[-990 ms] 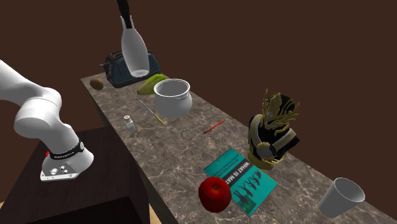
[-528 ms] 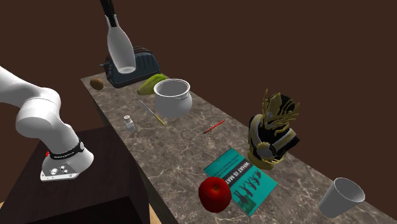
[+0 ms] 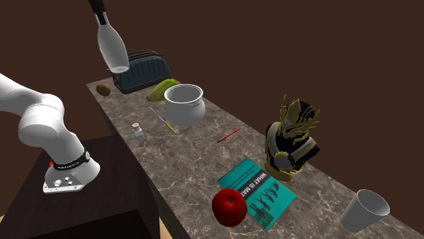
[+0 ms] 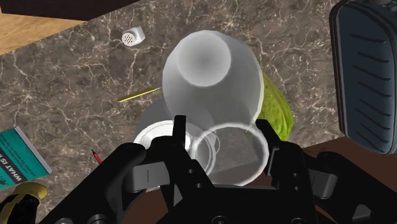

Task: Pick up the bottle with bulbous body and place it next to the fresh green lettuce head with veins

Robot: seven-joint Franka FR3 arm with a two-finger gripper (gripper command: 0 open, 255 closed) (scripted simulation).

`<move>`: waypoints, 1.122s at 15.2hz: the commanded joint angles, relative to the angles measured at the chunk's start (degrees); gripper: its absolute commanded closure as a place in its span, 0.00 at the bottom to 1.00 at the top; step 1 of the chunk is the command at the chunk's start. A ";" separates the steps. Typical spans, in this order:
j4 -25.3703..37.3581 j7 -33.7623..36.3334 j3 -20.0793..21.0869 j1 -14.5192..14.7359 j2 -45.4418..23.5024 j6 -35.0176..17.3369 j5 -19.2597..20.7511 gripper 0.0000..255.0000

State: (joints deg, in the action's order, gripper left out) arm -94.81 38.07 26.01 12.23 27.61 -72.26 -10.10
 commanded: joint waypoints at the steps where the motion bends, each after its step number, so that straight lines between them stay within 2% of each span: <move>1: -1.53 1.55 1.08 0.46 1.05 -0.76 -0.83 1.00; 17: -19.66 -0.23 1.07 2.09 7.77 -12.40 -3.07 1.00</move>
State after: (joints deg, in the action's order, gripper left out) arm -113.56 37.86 26.99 14.22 35.07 -83.99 -13.01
